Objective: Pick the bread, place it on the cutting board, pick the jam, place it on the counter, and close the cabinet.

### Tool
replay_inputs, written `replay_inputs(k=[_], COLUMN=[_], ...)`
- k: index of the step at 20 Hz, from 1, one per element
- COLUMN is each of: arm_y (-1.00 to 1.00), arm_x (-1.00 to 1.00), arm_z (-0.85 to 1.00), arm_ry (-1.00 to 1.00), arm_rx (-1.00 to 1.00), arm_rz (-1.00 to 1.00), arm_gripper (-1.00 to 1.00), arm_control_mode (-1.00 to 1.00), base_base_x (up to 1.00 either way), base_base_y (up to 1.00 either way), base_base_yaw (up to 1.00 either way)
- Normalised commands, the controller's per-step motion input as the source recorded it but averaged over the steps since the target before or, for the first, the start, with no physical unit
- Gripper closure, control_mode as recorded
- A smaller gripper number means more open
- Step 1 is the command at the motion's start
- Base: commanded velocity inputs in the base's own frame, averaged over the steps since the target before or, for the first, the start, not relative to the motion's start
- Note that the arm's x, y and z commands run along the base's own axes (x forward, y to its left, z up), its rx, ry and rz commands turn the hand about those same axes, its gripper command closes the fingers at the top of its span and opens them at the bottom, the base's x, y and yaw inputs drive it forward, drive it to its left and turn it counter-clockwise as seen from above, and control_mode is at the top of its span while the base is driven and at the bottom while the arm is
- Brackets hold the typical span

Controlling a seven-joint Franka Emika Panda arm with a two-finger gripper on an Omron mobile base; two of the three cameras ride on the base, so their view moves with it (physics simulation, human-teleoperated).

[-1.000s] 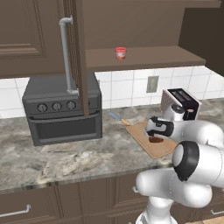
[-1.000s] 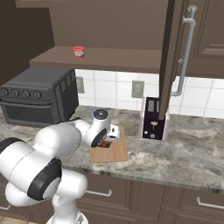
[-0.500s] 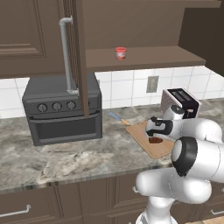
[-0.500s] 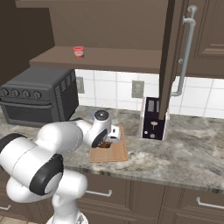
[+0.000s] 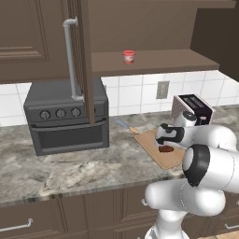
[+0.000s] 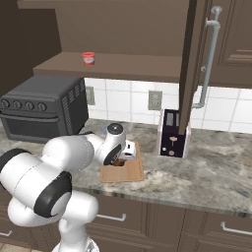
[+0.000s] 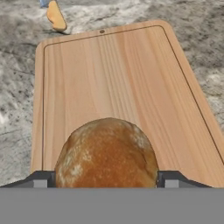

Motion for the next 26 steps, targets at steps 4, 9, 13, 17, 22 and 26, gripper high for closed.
replay_inputs(k=[4, 9, 13, 17, 22, 26], arm_y=[0.00, 0.00, 0.00, 0.00, 0.00, 0.00], arm_x=[0.00, 0.00, 0.00, 0.00, -0.07, -0.09], arm_z=[0.00, 0.00, 0.00, 0.03, 0.19, 0.24], arm_ry=[0.00, 0.00, 0.00, -0.03, -0.07, -0.07], arm_rx=[0.00, 0.00, 0.00, 0.00, 0.00, 0.00], arm_rz=[0.00, 0.00, 0.00, 0.00, 0.00, 0.00], arm_gripper=[-1.00, -1.00, -1.00, -1.00, -1.00, -1.00], arm_control_mode=[-1.00, -1.00, -1.00, -1.00, -1.00, -1.00], base_base_x=[0.00, 0.00, 0.00, 0.00, 0.00, 0.00], base_base_y=[0.00, 0.00, 0.00, 0.00, 0.00, 0.00], base_base_yaw=[0.00, 0.00, 0.00, 0.00, 0.00, 0.00])
